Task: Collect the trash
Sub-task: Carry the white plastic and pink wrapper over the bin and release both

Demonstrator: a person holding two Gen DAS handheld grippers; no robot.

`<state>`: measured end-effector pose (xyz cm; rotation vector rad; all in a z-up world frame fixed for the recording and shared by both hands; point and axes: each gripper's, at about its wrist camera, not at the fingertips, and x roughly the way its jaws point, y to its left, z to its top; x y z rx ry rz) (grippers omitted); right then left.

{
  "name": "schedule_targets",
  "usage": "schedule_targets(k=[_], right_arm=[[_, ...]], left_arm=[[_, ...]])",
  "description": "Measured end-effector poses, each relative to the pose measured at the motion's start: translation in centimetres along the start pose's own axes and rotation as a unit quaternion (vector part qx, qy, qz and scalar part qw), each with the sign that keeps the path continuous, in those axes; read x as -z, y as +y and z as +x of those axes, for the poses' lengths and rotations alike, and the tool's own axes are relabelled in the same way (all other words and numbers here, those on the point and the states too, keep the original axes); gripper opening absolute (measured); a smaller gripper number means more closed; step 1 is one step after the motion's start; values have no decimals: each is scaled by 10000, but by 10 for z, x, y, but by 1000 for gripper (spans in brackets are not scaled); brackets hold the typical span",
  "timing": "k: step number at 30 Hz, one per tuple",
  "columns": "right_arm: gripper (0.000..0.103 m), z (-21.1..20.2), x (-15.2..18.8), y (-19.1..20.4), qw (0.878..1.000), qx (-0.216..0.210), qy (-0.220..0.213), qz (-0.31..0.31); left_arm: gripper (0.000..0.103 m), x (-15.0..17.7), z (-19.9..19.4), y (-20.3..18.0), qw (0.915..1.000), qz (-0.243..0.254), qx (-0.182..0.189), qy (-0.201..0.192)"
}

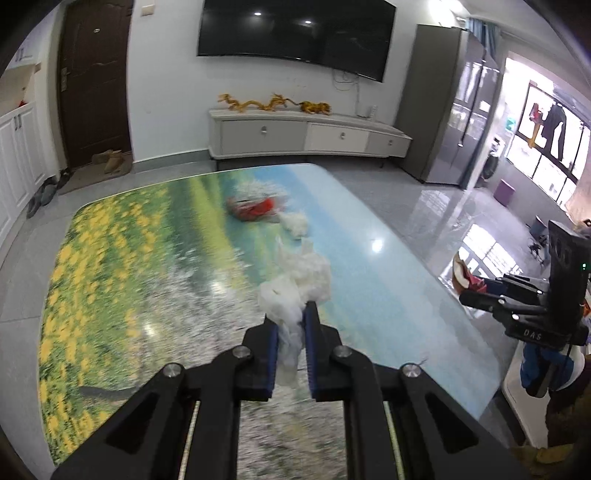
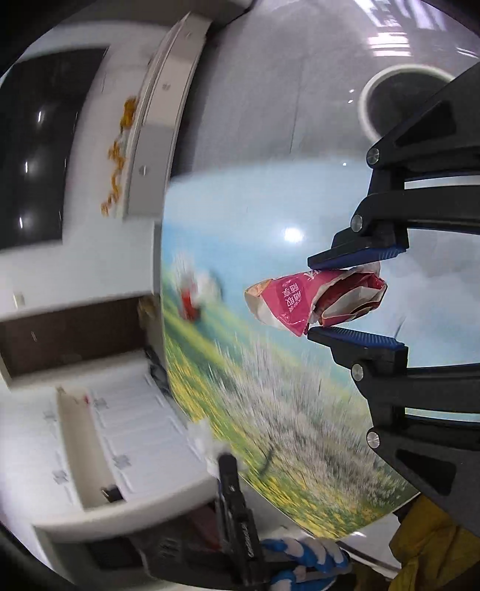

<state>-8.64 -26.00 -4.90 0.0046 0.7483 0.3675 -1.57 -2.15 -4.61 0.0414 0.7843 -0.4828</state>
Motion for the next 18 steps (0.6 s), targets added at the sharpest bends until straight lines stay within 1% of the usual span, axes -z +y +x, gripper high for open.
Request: schedule_targets(k=[4, 7, 10, 13, 16, 18], right_arm=[[30, -33, 22, -49, 9975, 459, -229, 486], [30, -52, 42, -88, 9923, 771, -313, 918], [30, -64, 64, -126, 9844, 1047, -286, 1385], [30, -69, 85, -158, 9752, 1219, -223, 1833], [30, -67, 100, -180, 9681, 1370, -128, 2093], [30, -65, 105, -193, 9646, 1422, -79, 2220]], left_arm=[[11, -16, 21, -40, 9989, 173, 394, 172], [11, -30, 42, -82, 9956, 393, 773, 348], [11, -45, 64, -133, 9899, 747, 1085, 520], [11, -55, 88, -183, 9832, 1130, 1271, 668], [12, -61, 115, -229, 9766, 1325, 1447, 877], [12, -65, 133, -252, 9731, 1345, 1573, 1017]])
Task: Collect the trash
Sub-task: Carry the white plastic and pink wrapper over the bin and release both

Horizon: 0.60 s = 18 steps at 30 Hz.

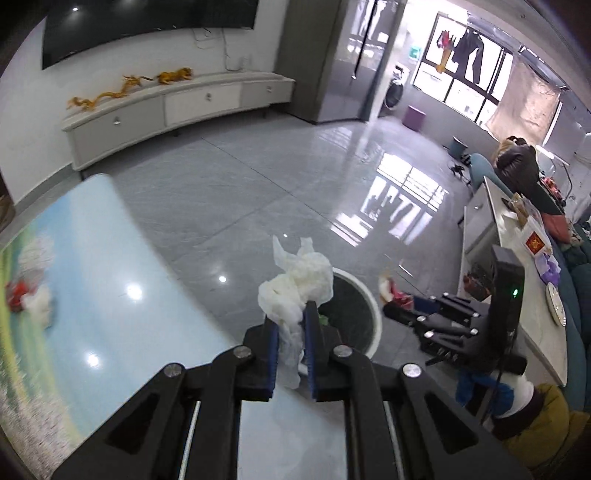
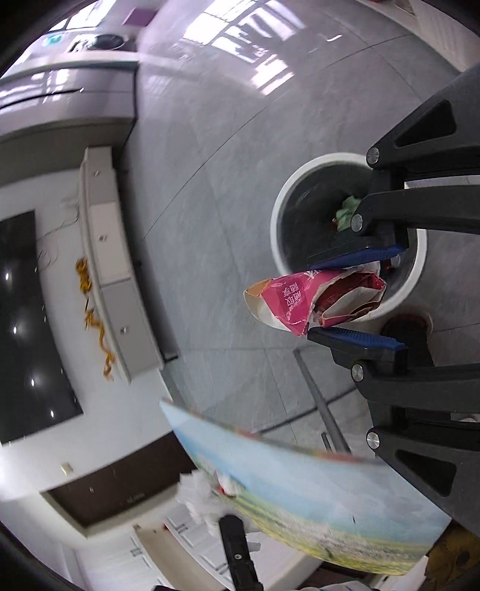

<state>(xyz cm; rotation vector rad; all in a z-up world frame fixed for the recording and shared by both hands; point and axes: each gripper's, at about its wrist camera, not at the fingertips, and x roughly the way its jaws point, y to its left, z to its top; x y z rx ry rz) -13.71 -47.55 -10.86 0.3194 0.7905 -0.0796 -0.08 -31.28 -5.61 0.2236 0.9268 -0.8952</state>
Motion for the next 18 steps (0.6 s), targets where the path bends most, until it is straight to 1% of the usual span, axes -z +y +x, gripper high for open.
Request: schedule_targets(k=[3, 4, 5, 6, 7, 8, 11, 15, 18], right_arm=[[32, 7, -3, -15, 9998, 131, 21, 133], [32, 8, -5, -19, 9997, 174, 17, 169], [35, 10, -6, -24, 9996, 215, 19, 205], [46, 12, -7, -26, 9994, 250, 25, 252], [52, 13, -9, -29, 9990, 318, 24, 302], [58, 13, -9, -32, 9987, 378, 20, 335], [58, 11, -7, -36, 9981, 456, 28, 411], [58, 4, 2, -36, 9977, 464, 46, 489], [58, -5, 6, -35, 9976, 444, -5, 533]], left_arm=[[13, -18, 30, -17, 9995, -56, 278, 116], [17, -23, 41, -22, 9991, -94, 381, 187], [32, -28, 50, -26, 9985, -141, 447, 273], [42, -30, 56, -28, 9982, -185, 475, 306], [58, -31, 61, -29, 9980, -243, 504, 290], [61, -32, 64, -30, 9979, -288, 518, 273], [61, -29, 67, -27, 9971, -356, 575, 356], [61, -22, 58, -21, 9982, -373, 364, 286], [61, -17, 41, -18, 9991, -385, 126, 78]])
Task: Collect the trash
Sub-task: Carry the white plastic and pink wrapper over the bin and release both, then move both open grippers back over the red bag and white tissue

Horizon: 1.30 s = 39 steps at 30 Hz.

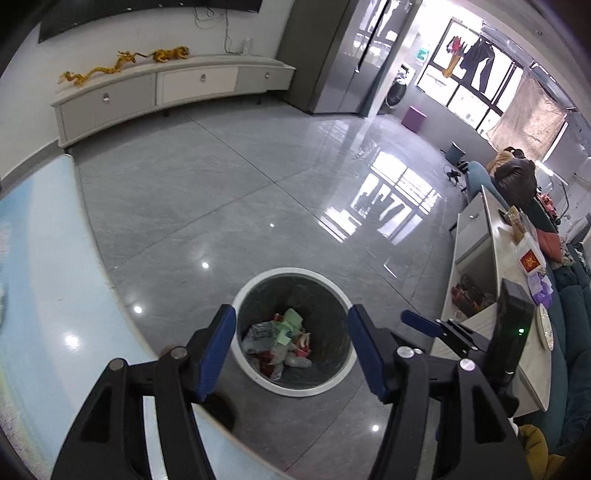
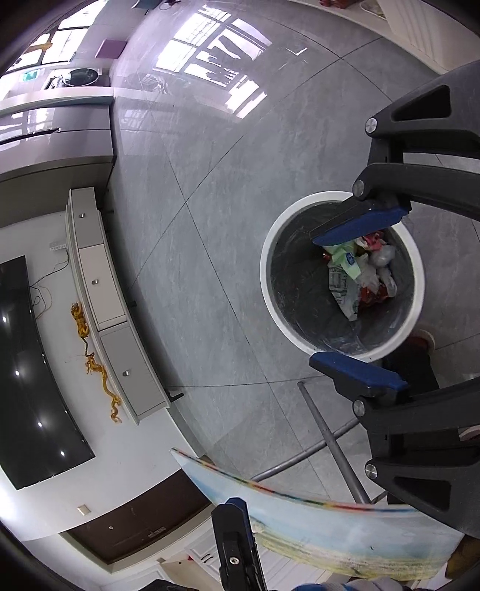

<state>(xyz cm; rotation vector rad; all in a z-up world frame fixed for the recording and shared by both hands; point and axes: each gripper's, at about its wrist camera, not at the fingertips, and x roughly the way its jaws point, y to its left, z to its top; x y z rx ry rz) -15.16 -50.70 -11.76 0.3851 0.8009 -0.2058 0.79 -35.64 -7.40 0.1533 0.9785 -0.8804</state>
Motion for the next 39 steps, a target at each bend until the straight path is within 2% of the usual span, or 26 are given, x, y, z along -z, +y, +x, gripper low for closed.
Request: schedule_targets(k=[5, 8, 12, 14, 17, 20, 26, 27, 31, 34, 37, 39], right_arm=[[58, -23, 1, 14, 9998, -16, -214, -39], [58, -43, 0, 26, 9990, -42, -421, -130], [58, -72, -2, 48, 9970, -73, -690, -350], [58, -86, -4, 62, 9953, -114, -835, -482], [58, -107, -8, 87, 9916, -219, -1038, -741], [58, -124, -10, 114, 9873, -320, -1180, -1019], [59, -145, -7, 165, 9776, -590, -1279, -1562], [60, -148, -6, 175, 9755, -632, -1286, -1667], [61, -155, -2, 200, 9705, -772, -1290, -1887], [62, -157, -1, 220, 9663, -837, -1263, -2080], [62, -154, -2, 237, 9619, -877, -1225, -2279], [63, -148, -6, 246, 9599, -935, -1168, -2371]], left_arm=[[61, 13, -46, 9, 9973, 69, -484, -549], [61, 25, -78, 23, 9939, -8, -645, -899], [61, 52, -134, 41, 9832, -55, -1021, -1509], [61, 65, -160, 51, 9795, -37, -1135, -1665], [61, 88, -197, 72, 9739, -110, -1382, -1795], [61, 116, -234, 99, 9650, -418, -1668, -1982], [61, 179, -295, 154, 9441, -1041, -2220, -2204], [61, 192, -305, 161, 9382, -1134, -2373, -2250], [61, 231, -331, 188, 9208, -1506, -2693, -2385], [61, 254, -345, 207, 9112, -1812, -2782, -2440], [61, 270, -346, 222, 9066, -2011, -2858, -2364], [61, 277, -340, 232, 9073, -2148, -2821, -2259]])
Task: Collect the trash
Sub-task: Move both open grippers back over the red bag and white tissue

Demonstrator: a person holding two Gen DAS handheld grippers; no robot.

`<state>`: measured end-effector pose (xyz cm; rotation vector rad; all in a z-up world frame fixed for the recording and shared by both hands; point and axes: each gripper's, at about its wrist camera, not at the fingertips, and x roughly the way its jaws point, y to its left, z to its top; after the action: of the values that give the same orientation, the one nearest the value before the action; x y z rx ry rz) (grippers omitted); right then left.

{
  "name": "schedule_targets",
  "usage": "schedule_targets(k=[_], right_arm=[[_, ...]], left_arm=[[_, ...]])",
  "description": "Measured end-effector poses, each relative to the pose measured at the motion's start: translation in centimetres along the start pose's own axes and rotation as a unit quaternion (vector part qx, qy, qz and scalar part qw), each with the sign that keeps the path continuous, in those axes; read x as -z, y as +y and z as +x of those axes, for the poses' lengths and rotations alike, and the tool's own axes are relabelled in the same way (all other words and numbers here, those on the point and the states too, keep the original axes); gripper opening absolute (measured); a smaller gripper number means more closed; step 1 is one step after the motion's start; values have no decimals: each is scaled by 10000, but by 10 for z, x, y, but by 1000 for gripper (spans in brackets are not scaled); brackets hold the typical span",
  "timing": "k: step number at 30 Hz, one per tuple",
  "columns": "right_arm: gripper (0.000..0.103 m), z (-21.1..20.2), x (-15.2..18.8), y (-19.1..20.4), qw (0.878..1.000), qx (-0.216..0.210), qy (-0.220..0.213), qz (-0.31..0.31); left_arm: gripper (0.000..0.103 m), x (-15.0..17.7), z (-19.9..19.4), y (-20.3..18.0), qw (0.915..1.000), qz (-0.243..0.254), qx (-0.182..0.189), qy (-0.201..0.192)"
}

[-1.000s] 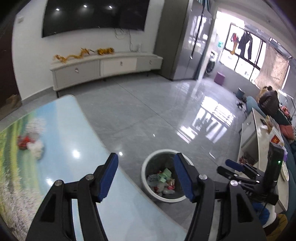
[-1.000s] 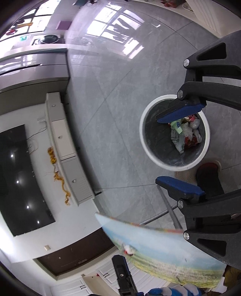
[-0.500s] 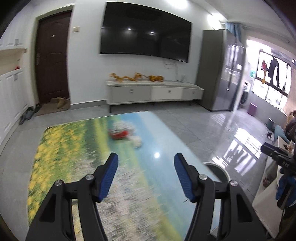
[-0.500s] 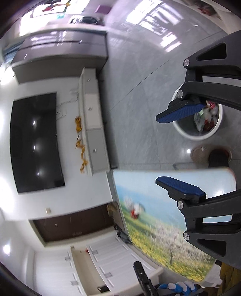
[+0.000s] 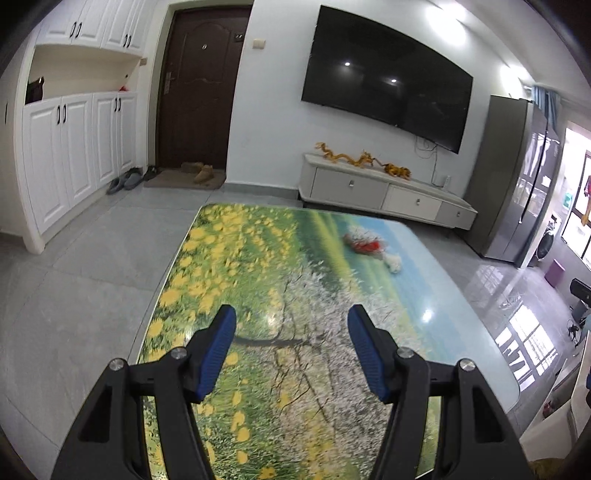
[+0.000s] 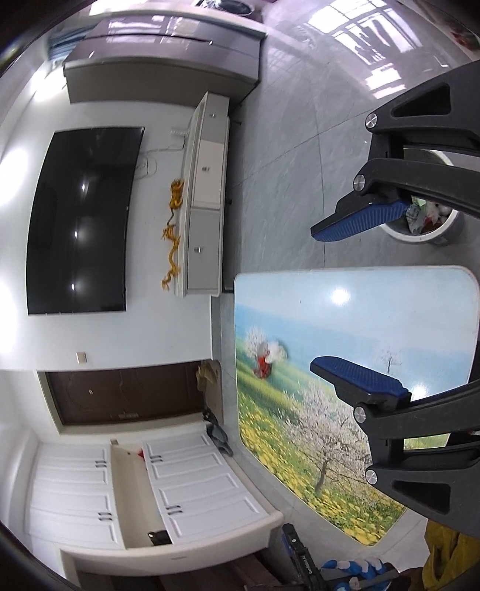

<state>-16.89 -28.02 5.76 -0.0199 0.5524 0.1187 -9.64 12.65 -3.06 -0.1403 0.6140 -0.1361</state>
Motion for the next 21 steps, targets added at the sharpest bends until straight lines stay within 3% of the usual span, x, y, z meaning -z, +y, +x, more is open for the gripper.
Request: schedule_targets(k=[8, 14, 21], right_arm=[[63, 56, -5, 2, 9989, -232, 399, -34], [63, 101, -5, 5, 9965, -393, 737, -84], [63, 156, -6, -1, 9927, -529, 1081, -11]], left_arm=[[61, 4, 47, 4, 9986, 84, 61, 515], [61, -11, 86, -15, 9951, 501, 294, 798], [61, -38, 152, -33, 9896, 451, 662, 1197]])
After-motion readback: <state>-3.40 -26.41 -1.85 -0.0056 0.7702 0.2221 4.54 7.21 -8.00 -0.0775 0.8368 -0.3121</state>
